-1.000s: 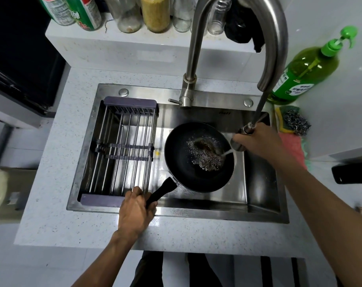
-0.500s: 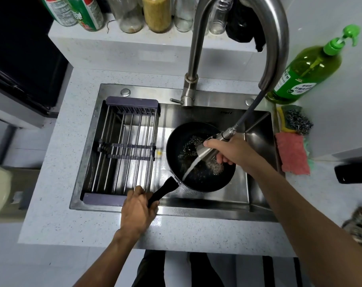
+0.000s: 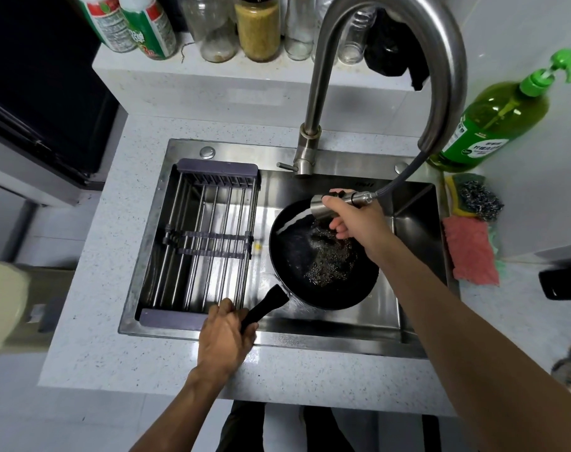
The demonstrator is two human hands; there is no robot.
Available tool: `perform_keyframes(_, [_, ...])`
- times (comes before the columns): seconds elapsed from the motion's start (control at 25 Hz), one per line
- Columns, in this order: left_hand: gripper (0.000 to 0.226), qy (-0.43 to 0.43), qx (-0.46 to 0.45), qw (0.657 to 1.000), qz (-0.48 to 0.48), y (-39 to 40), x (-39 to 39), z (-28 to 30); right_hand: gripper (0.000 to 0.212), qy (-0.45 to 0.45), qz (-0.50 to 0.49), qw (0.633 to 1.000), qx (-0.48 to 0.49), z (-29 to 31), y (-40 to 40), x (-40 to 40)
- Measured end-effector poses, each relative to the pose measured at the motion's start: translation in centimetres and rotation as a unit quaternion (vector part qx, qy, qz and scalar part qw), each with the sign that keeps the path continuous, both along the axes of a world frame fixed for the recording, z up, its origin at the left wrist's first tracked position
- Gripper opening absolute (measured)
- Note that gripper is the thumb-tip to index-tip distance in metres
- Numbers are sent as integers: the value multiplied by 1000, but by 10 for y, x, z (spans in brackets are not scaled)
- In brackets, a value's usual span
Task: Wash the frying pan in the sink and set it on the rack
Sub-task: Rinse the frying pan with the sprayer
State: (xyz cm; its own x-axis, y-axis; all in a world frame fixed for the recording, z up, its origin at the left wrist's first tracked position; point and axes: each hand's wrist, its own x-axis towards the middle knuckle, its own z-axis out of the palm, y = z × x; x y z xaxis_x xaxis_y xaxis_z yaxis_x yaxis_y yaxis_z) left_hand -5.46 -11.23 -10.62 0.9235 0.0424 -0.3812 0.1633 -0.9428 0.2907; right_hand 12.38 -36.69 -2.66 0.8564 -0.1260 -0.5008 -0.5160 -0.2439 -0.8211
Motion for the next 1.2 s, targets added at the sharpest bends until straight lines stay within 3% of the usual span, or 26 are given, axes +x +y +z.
perform_keyframes(0.12, [27, 9, 8, 1000, 1, 0, 0, -1, 37, -21, -10, 1000, -11, -1, -5, 6])
perform_keyframes(0.28, [27, 1, 3, 1000, 2, -1, 0, -1, 70, -39, -39, 997, -45, -2, -23, 14])
perform_keyframes(0.56, [25, -1, -9, 1000, 4, -3, 0, 2, 24, -94, 16, 966, -239, 7, -66, 4])
perform_keyframes(0.68, [23, -4, -13, 1000, 8, -2, 0, 1, 23, -57, 121, 936, -325, 19, -79, -1])
perform_keyframes(0.84, [20, -20, -21, 999, 19, -3, 0, 1, 29, -1, 195, 908, -371, 34, -92, -13])
perform_keyframes(0.92, [21, -18, -19, 999, 24, -2, 0, 2, 32, 19, 214, 915, -342, 32, -90, -20])
perform_keyframes(1.2, [8, -9, -47, 998, 43, -6, 2, 6, 24, 21, 204, 977, -63, 16, -40, -31])
